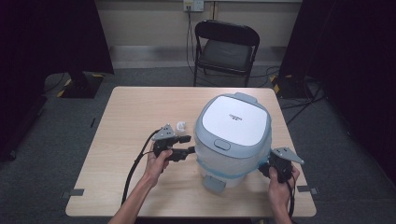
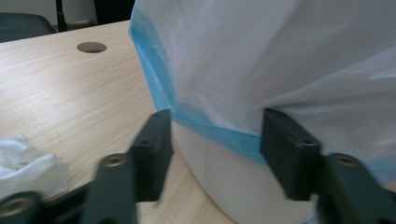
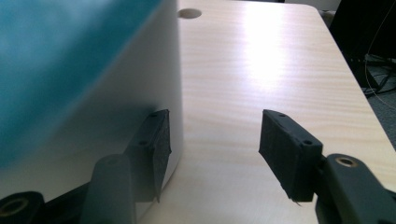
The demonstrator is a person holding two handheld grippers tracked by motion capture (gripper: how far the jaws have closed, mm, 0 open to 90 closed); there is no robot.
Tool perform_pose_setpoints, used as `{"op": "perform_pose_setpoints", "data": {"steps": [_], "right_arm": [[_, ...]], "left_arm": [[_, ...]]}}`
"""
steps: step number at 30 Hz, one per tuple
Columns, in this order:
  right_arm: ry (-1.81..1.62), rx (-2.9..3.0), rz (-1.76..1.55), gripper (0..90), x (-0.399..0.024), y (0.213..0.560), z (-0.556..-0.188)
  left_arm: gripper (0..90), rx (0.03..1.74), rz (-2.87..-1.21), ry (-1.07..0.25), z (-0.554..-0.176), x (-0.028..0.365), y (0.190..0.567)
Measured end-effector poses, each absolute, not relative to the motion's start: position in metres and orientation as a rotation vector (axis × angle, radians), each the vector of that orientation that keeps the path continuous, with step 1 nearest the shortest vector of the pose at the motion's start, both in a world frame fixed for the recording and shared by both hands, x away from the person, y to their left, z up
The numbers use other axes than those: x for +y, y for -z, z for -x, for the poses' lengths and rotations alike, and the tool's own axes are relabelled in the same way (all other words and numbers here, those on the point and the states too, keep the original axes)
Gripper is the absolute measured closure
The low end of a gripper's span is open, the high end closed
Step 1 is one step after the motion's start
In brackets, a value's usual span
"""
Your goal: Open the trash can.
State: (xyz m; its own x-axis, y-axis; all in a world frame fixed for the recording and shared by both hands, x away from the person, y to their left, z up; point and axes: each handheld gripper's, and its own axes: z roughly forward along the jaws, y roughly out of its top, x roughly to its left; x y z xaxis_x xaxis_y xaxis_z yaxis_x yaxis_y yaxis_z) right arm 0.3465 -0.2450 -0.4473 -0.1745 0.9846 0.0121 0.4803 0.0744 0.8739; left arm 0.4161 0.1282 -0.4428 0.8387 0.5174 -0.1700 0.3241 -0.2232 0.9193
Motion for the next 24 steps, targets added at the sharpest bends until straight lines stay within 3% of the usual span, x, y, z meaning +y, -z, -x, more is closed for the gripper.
{"op": "perform_pose_setpoints", "data": {"steps": [2,8,12,14,15,16,17,19,22,24], "right_arm": [[-1.080,1.689,-1.494,34.0,-0.250,0.446,-0.348],[-1.077,1.737,-1.466,28.5,-0.251,0.447,-0.336],[-1.058,1.752,-1.487,33.3,-0.246,0.455,-0.330],[-1.065,1.723,-1.529,41.8,-0.244,0.455,-0.335],[-1.065,1.723,-1.529,41.8,-0.244,0.455,-0.335],[-1.067,1.725,-1.529,44.9,-0.242,0.454,-0.336],[-1.025,1.730,-1.509,49.0,-0.237,0.451,-0.339],[-1.026,1.730,-1.509,51.4,-0.236,0.450,-0.340],[-1.014,1.720,-1.512,58.7,-0.236,0.450,-0.348],[-1.023,1.725,-1.503,58.4,-0.237,0.450,-0.350]], "left_arm": [[33.5,0.668,-1.848,-0.249,-0.418,0.129,0.445],[33.4,0.786,-1.876,-0.298,-0.432,0.134,0.447],[27.4,0.801,-1.876,-0.298,-0.437,0.119,0.448],[26.2,0.776,-1.895,-0.271,-0.435,0.111,0.451],[31.9,0.776,-1.895,-0.271,-0.435,0.111,0.451],[31.9,0.778,-1.900,-0.299,-0.432,0.108,0.451],[44.6,0.788,-1.889,-0.322,-0.428,0.104,0.451],[57.4,0.790,-1.881,-0.313,-0.425,0.102,0.450],[58.9,0.756,-1.875,-0.276,-0.417,0.102,0.452],[59.1,0.742,-1.882,-0.264,-0.416,0.103,0.452]]}}
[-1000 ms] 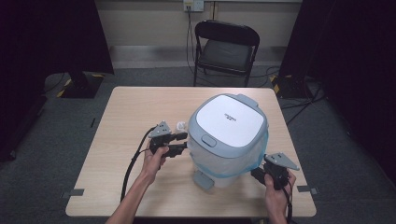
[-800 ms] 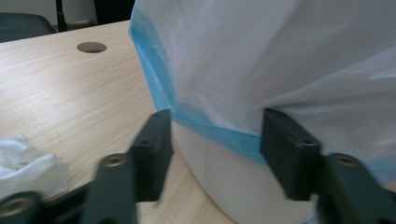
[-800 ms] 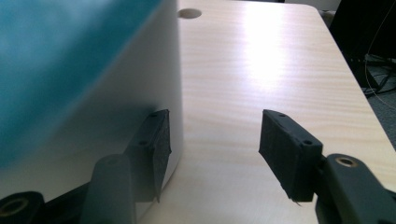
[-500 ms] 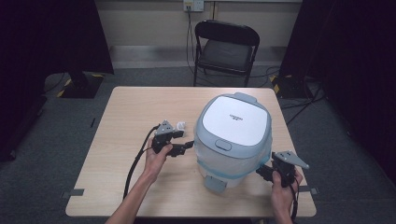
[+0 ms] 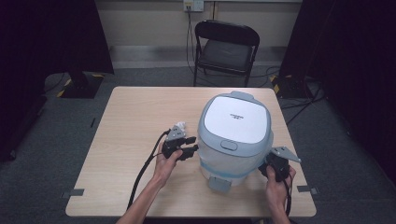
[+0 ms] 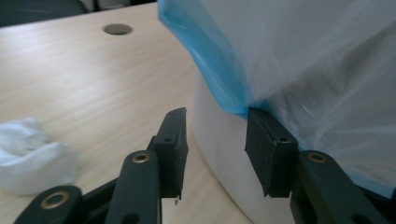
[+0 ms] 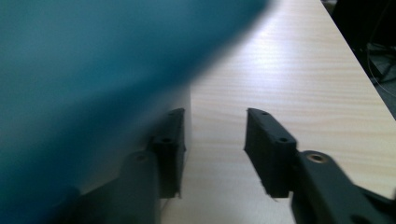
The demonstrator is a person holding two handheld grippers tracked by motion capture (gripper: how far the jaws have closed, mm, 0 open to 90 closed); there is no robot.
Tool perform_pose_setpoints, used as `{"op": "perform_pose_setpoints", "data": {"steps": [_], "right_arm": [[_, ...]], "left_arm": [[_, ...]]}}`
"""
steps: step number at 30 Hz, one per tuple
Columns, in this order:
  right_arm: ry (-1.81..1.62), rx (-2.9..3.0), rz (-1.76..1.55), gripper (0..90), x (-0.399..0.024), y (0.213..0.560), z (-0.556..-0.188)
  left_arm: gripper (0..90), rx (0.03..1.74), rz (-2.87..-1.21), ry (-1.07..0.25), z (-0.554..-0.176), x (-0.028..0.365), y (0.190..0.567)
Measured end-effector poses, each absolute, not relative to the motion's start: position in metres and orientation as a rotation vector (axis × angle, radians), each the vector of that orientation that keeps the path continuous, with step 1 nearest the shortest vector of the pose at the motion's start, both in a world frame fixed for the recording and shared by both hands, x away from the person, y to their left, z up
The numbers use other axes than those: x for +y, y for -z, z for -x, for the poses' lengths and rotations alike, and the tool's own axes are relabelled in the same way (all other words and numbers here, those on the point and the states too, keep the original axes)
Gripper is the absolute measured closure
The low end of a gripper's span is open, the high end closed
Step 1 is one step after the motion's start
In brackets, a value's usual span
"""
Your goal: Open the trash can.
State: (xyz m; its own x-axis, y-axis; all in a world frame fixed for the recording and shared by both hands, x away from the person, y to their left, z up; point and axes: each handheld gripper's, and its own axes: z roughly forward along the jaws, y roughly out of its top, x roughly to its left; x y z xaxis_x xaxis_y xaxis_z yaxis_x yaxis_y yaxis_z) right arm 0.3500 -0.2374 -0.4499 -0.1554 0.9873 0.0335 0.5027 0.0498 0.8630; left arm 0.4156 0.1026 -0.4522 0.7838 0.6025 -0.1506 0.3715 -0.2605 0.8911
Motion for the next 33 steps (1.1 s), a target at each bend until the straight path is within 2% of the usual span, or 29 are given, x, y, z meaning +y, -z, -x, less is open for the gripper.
{"op": "perform_pose_setpoints", "data": {"steps": [3,5,9,14,17,20,22,24,26,29,33], "right_arm": [[-1.081,1.757,-1.506,58.3,-0.249,0.452,-0.363],[-1.105,1.770,-1.509,59.2,-0.249,0.452,-0.368],[-1.128,1.778,-1.503,60.4,-0.248,0.453,-0.374],[-1.118,1.800,-1.489,61.4,-0.245,0.451,-0.384],[-1.100,1.804,-1.482,60.4,-0.242,0.450,-0.386],[-1.118,1.778,-1.519,48.9,-0.246,0.454,-0.388],[-1.114,1.769,-1.527,45.6,-0.247,0.455,-0.387],[-1.102,1.778,-1.521,41.2,-0.247,0.455,-0.385],[-1.064,1.800,-1.506,32.4,-0.250,0.454,-0.380],[-1.082,1.856,-1.493,27.6,-0.254,0.454,-0.372],[-1.077,1.911,-1.483,27.5,-0.256,0.459,-0.362]], "left_arm": [[58.6,0.724,-1.891,-0.260,-0.409,0.102,0.451],[52.6,0.741,-1.898,-0.274,-0.410,0.104,0.451],[49.5,0.743,-1.895,-0.252,-0.414,0.108,0.452],[47.1,0.794,-1.909,-0.326,-0.419,0.107,0.450],[49.2,0.795,-1.922,-0.338,-0.422,0.107,0.448],[48.6,0.800,-1.907,-0.303,-0.425,0.109,0.449],[42.8,0.800,-1.926,-0.303,-0.426,0.111,0.450],[35.7,0.805,-1.957,-0.249,-0.429,0.115,0.451],[32.8,0.812,-1.993,-0.249,-0.430,0.117,0.452],[31.3,0.859,-1.991,-0.240,-0.430,0.131,0.456],[28.1,0.909,-2.028,-0.264,-0.422,0.158,0.465]]}}
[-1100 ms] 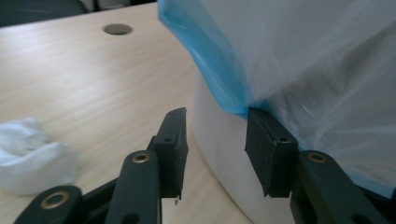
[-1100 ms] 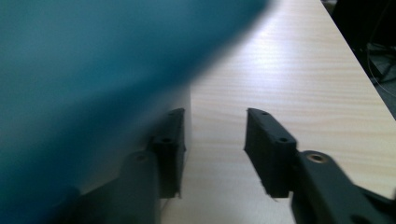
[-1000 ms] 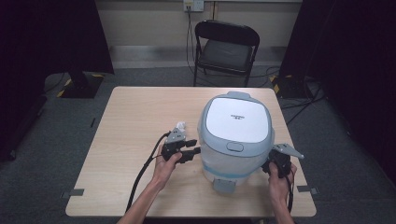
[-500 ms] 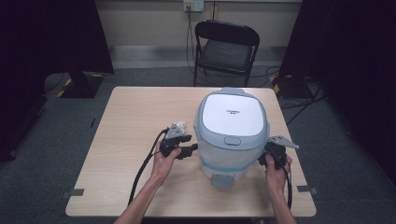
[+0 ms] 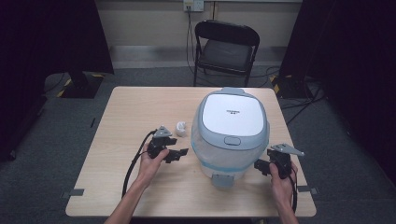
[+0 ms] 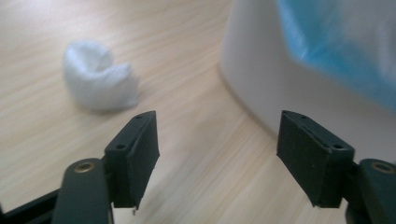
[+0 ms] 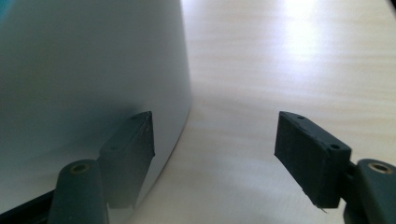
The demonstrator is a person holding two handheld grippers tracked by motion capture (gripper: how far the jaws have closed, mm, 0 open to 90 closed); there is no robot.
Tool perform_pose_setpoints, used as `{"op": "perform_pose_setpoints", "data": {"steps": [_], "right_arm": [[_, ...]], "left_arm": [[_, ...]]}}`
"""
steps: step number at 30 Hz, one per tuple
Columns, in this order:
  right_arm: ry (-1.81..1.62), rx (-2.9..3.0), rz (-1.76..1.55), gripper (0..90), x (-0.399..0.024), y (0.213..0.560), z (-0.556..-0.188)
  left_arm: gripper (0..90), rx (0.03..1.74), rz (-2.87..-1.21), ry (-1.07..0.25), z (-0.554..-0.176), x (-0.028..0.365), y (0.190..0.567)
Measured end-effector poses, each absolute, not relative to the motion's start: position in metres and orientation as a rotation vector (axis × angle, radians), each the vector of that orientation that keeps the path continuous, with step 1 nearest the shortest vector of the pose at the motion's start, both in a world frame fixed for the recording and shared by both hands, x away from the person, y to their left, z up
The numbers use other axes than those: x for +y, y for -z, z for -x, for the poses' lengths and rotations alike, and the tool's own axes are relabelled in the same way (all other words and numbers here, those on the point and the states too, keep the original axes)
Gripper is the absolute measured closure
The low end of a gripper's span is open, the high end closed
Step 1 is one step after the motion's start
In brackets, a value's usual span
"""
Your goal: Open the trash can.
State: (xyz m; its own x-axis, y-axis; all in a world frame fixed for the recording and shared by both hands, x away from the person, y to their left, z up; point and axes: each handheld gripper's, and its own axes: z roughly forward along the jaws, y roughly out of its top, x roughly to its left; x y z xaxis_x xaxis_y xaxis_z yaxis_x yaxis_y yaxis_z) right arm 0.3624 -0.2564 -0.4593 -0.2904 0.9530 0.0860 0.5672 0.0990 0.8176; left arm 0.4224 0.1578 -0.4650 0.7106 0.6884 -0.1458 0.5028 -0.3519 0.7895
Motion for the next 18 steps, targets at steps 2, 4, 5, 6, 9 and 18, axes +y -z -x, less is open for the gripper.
{"op": "perform_pose_setpoints", "data": {"steps": [2,4,5,6,9,18], "right_arm": [[-1.088,1.946,-1.475,28.5,-0.257,0.464,-0.357],[-1.091,1.948,-1.474,29.1,-0.257,0.465,-0.356],[-1.136,1.931,-1.469,29.0,-0.257,0.468,-0.349],[-1.138,1.929,-1.467,27.7,-0.257,0.469,-0.346],[-1.141,1.962,-1.468,31.5,-0.256,0.469,-0.340],[-1.179,2.052,-1.375,43.2,-0.241,0.469,-0.309]], "left_arm": [[27.5,0.919,-2.041,-0.286,-0.419,0.167,0.469],[27.2,0.931,-2.052,-0.291,-0.416,0.173,0.471],[26.9,0.937,-2.065,-0.310,-0.415,0.177,0.473],[26.9,0.951,-2.075,-0.327,-0.412,0.184,0.477],[26.9,0.962,-2.130,-0.387,-0.405,0.194,0.483],[25.7,1.002,-2.147,-0.445,-0.398,0.213,0.498]]}}
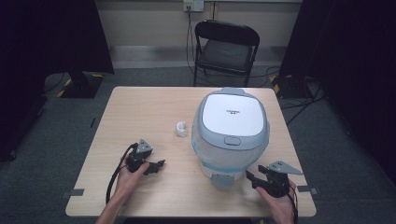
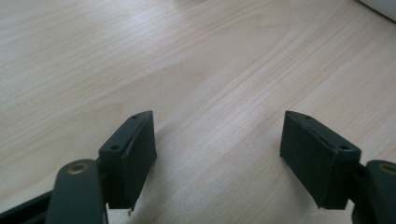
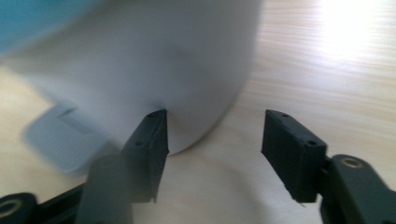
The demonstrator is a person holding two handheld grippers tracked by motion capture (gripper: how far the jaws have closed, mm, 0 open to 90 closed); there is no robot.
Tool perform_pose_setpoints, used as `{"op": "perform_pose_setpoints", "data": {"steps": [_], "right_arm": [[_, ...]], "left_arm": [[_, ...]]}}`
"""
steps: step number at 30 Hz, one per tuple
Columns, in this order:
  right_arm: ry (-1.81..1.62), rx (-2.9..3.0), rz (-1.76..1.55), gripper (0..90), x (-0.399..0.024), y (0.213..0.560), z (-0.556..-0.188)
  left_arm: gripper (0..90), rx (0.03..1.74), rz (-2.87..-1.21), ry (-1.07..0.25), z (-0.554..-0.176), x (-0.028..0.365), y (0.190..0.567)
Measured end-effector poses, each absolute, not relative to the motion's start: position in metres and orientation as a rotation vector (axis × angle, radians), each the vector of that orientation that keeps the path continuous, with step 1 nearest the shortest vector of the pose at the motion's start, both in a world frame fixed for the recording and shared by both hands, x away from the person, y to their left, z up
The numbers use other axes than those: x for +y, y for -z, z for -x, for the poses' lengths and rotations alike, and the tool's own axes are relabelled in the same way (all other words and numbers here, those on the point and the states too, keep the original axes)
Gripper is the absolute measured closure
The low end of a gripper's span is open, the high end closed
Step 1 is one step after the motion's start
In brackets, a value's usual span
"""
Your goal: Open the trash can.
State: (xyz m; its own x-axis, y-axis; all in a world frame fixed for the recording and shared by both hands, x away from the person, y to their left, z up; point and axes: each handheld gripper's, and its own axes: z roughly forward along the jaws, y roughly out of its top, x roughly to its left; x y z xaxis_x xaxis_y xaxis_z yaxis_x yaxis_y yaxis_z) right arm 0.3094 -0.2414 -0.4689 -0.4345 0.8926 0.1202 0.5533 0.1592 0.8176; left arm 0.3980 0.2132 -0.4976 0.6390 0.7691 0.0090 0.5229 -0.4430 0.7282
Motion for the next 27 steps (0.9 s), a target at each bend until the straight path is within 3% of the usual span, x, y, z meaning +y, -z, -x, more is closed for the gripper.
{"op": "perform_pose_setpoints", "data": {"steps": [2,5,7,8,11,18,27], "right_arm": [[-1.187,2.066,-1.362,45.1,-0.239,0.468,-0.306],[-1.228,2.158,-1.285,59.2,-0.222,0.469,-0.295],[-1.240,2.188,-1.273,61.3,-0.218,0.468,-0.294],[-1.240,2.240,-1.220,68.9,-0.208,0.468,-0.293],[-1.280,2.269,-1.173,74.9,-0.195,0.467,-0.292],[-1.278,2.314,-1.059,78.8,-0.168,0.465,-0.304],[-1.190,2.324,-1.038,83.1,-0.168,0.476,-0.309]], "left_arm": [[25.2,1.006,-2.146,-0.444,-0.398,0.213,0.498],[21.1,1.011,-2.116,-0.453,-0.397,0.215,0.501],[21.1,1.010,-2.119,-0.458,-0.397,0.216,0.501],[21.1,1.010,-2.119,-0.457,-0.397,0.216,0.501],[21.0,1.009,-2.121,-0.456,-0.397,0.216,0.501],[20.9,1.009,-2.119,-0.455,-0.397,0.216,0.501],[20.6,1.009,-2.120,-0.454,-0.397,0.216,0.501]]}}
